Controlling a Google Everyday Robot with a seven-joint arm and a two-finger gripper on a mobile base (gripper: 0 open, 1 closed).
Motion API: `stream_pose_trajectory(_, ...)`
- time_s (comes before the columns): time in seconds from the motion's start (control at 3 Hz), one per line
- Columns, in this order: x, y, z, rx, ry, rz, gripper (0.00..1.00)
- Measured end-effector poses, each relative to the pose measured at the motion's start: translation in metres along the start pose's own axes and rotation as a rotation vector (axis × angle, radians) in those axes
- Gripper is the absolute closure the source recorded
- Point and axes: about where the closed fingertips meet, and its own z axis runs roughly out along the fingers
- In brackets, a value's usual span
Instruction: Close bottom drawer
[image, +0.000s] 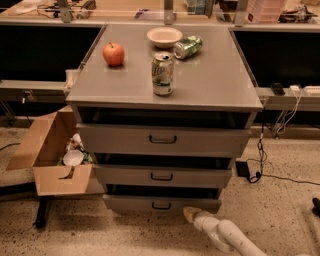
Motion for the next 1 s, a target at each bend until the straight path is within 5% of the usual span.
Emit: stream_pose_trajectory(1.0, -0.0088, -0.0107, 0.0081, 0.003, -0.038, 0.033, 1.0)
